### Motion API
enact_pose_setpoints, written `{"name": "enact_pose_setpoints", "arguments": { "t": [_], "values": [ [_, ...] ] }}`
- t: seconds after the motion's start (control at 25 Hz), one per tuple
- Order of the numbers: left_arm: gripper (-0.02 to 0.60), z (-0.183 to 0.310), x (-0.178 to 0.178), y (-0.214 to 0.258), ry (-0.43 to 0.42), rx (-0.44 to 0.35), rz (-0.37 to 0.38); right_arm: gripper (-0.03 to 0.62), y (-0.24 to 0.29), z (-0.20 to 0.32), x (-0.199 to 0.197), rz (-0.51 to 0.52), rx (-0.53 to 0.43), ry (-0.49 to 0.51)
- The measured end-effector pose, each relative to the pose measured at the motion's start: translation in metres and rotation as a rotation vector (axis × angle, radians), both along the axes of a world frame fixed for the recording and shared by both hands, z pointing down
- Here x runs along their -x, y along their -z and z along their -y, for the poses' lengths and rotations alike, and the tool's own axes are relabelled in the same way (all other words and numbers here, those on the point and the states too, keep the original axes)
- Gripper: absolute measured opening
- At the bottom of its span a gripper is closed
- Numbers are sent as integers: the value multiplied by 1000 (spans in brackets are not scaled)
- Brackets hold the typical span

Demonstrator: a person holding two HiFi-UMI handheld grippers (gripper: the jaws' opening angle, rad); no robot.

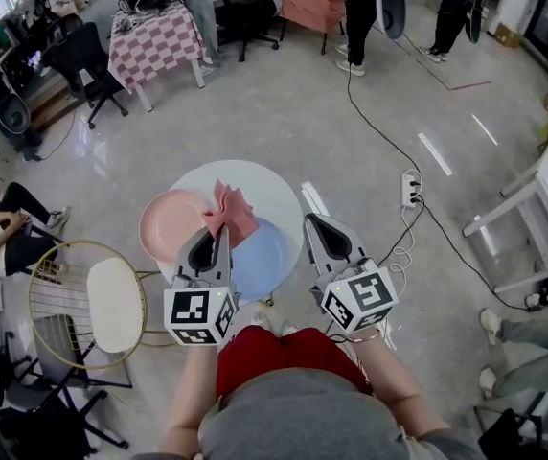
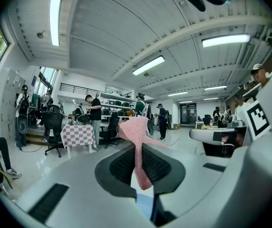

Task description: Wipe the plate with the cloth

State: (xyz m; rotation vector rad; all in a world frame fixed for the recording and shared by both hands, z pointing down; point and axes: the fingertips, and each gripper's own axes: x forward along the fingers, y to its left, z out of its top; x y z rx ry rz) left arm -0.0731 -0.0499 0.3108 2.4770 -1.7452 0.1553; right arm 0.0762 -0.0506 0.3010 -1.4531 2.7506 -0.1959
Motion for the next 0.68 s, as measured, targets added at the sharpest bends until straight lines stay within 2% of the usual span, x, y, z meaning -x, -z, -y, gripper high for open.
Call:
{"name": "enact_pose_setpoints", "arguments": {
  "t": [0.68],
  "values": [
    [32, -7, 0, 7, 6, -16, -21, 28, 4, -3, 10, 6, -7, 30]
  ]
}}
